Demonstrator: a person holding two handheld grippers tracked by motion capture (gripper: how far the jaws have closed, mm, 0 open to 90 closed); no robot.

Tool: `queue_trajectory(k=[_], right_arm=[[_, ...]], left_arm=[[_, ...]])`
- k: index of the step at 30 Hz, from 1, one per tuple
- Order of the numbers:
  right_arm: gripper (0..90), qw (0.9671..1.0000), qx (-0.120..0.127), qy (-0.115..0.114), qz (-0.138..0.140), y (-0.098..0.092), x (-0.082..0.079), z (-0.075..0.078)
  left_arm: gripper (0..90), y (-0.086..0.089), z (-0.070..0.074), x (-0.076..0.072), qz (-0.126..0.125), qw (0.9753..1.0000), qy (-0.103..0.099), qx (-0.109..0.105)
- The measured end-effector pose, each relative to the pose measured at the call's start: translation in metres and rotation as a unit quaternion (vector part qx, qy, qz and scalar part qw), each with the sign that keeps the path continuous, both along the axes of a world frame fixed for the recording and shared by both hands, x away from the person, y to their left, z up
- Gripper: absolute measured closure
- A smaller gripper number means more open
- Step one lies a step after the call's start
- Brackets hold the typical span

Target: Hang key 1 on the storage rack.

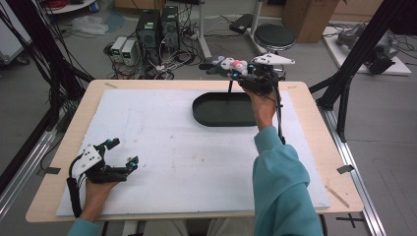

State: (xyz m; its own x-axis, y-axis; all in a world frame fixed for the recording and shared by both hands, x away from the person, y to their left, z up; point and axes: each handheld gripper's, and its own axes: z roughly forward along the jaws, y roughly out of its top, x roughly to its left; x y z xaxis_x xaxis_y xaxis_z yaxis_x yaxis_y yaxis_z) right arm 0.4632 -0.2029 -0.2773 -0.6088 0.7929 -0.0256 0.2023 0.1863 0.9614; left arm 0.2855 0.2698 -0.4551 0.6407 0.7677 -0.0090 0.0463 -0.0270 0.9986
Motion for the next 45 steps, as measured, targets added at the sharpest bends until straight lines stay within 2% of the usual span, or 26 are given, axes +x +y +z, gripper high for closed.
queue_trajectory(k=[10, 14, 18, 28, 36, 40, 45], right_arm=[[54.4, 0.9991, -0.021, 0.033, 0.016, 0.007, -0.003, -0.004], [54.4, 0.9993, -0.021, 0.027, 0.018, 0.007, -0.006, -0.007], [54.2, 0.999, -0.005, 0.039, 0.022, 0.001, -0.008, -0.017], [54.1, 0.9984, -0.006, 0.048, 0.029, 0.001, -0.01, -0.028], [54.2, 0.9984, 0.007, 0.047, 0.03, -0.001, -0.015, -0.034], [54.3, 0.9982, -0.008, 0.042, 0.042, 0.004, -0.019, -0.033], [54.4, 0.998, -0.004, 0.051, 0.038, 0.003, -0.017, -0.037]], left_arm=[[1.7, 0.0, 0.0, 0.0, 0.001, 1.0, 0.0, 0.0], [1.7, 0.0, 0.0, 0.0, 0.001, 1.0, -0.001, 0.0], [1.7, 0.0, 0.0, 0.0, 0.0, 1.0, -0.001, 0.001], [1.7, 0.0, 0.0, -0.001, -0.001, 1.0, -0.002, 0.003], [1.7, 0.0, 0.0, -0.001, -0.001, 1.0, -0.002, 0.003], [1.7, 0.0, 0.0, -0.001, 0.0, 1.0, -0.002, 0.003], [1.7, -0.001, 0.0, -0.001, 0.0, 1.0, -0.004, 0.004]])
